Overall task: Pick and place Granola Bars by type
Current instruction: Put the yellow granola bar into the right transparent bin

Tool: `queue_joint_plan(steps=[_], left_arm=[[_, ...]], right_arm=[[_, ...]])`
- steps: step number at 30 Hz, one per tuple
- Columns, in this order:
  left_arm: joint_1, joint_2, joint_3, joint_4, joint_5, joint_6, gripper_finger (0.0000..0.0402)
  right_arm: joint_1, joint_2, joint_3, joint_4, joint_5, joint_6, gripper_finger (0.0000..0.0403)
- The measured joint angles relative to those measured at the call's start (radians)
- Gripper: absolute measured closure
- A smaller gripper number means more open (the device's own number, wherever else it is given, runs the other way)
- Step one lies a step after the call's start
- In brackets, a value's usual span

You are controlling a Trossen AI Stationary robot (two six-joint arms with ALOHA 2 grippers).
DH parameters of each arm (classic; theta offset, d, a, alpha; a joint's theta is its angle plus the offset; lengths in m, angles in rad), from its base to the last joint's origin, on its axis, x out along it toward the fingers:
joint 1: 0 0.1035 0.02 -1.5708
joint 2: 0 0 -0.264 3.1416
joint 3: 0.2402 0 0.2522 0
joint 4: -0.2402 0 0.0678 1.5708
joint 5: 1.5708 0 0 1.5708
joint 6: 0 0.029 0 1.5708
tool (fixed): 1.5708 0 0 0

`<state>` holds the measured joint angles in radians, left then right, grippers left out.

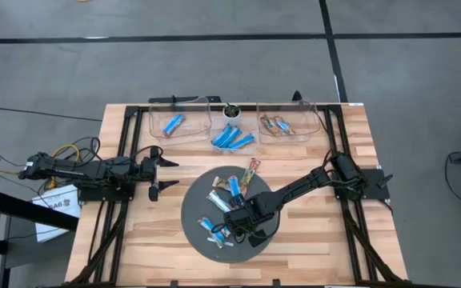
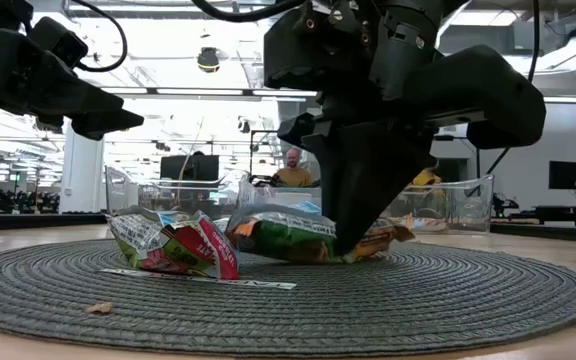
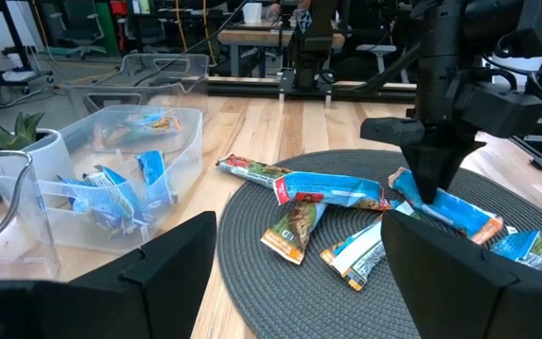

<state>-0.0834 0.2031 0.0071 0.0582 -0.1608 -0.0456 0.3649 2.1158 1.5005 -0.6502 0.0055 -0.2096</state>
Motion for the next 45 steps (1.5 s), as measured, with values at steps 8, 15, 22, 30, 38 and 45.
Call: queue_joint_plan(steps=[8,15,22,30,38,45], left_arm=[[0.000,0.000,0.000,0.000,0.000,0.000,0.0107],[0.000,0.000,0.000,0.000,0.000,0.000,0.0107],[0.000,0.007,0.000,0.000,0.000,0.000,0.0107],[0.000,0.008,0.000,0.000,-0.002,0.000,0.0107],[0.000,0.008,0.000,0.000,-0.002,0.000,0.0107],[0.000,0.008,0.000,0.000,-0.002,0.000,0.0107]], right_arm=[[0.000,-0.015,0.001,-0.003,-0.001,0.014,0.0390],[-0.020,-0.092,0.008,-0.050,-0.003,0.052,0.0400],[-0.055,-0.180,0.010,-0.143,-0.002,0.126,0.0400],[-0.116,-0.271,0.010,-0.281,0.000,0.237,0.0402],[-0.188,-0.343,0.009,-0.461,0.003,0.379,0.0402],[-0.304,-0.412,0.009,-0.594,0.054,0.431,0.0402]])
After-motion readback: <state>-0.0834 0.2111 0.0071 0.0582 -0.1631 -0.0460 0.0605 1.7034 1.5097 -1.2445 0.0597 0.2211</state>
